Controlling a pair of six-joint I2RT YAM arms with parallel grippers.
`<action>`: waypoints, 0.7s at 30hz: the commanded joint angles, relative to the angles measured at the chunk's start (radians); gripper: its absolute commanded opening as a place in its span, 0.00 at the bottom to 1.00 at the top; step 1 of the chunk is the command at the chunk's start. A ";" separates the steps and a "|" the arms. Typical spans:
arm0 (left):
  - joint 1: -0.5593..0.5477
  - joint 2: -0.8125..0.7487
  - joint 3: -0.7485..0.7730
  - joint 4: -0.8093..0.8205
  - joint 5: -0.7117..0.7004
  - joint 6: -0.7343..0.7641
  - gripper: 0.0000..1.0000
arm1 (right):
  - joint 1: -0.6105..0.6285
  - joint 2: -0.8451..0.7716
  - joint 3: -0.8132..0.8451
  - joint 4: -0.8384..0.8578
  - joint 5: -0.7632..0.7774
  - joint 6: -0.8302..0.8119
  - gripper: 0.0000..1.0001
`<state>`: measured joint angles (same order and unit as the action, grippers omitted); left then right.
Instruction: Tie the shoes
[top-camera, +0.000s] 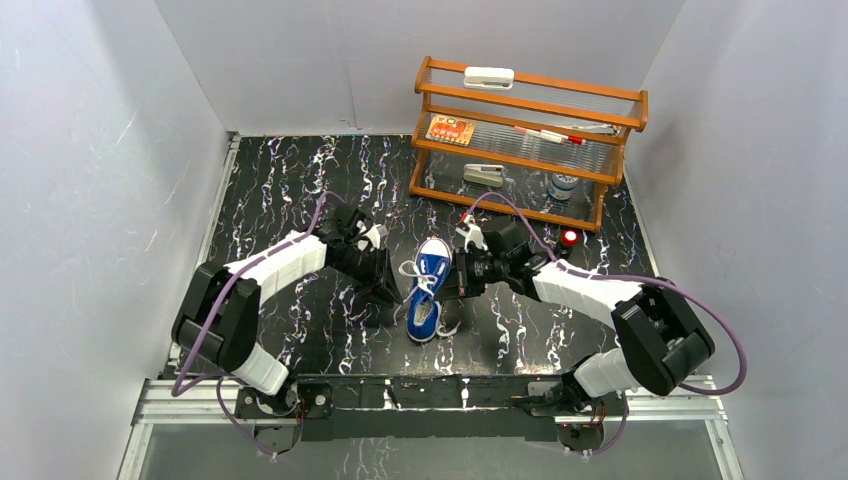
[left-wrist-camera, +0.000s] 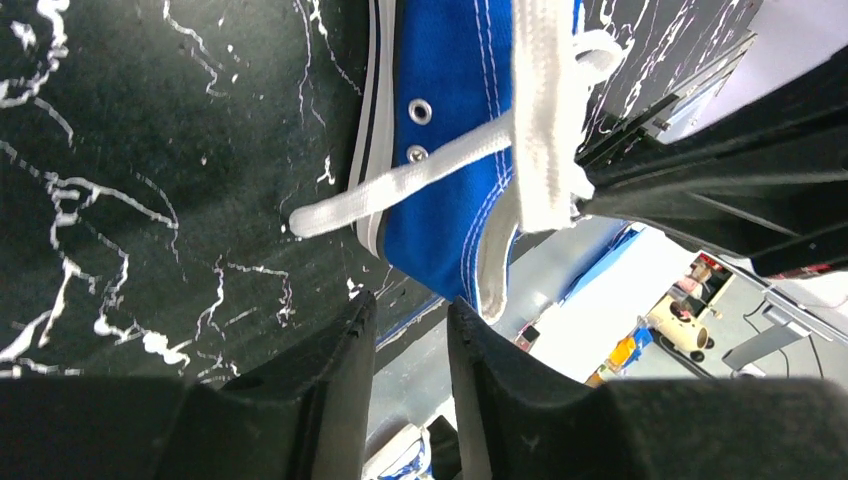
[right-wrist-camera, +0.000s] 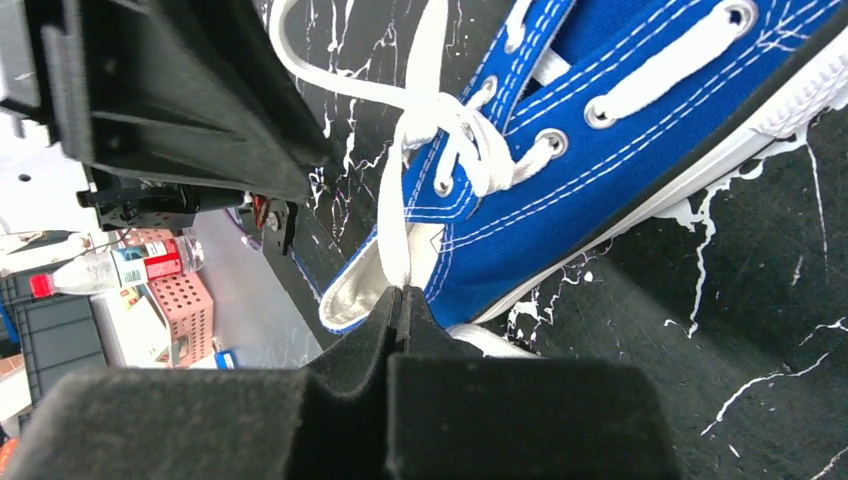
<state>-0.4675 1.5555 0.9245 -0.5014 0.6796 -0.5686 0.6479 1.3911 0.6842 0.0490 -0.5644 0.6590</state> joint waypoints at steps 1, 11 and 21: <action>0.003 -0.114 0.022 -0.083 -0.056 0.024 0.34 | -0.002 0.010 0.053 -0.025 -0.015 -0.012 0.00; 0.003 -0.006 0.329 0.004 -0.036 0.188 0.42 | -0.002 0.020 0.089 -0.098 -0.024 -0.052 0.00; -0.065 0.320 0.465 0.058 0.108 0.278 0.37 | -0.003 0.042 0.088 -0.113 -0.059 -0.073 0.00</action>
<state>-0.5007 1.8591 1.3758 -0.4282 0.7155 -0.3534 0.6479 1.4212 0.7330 -0.0597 -0.5880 0.6121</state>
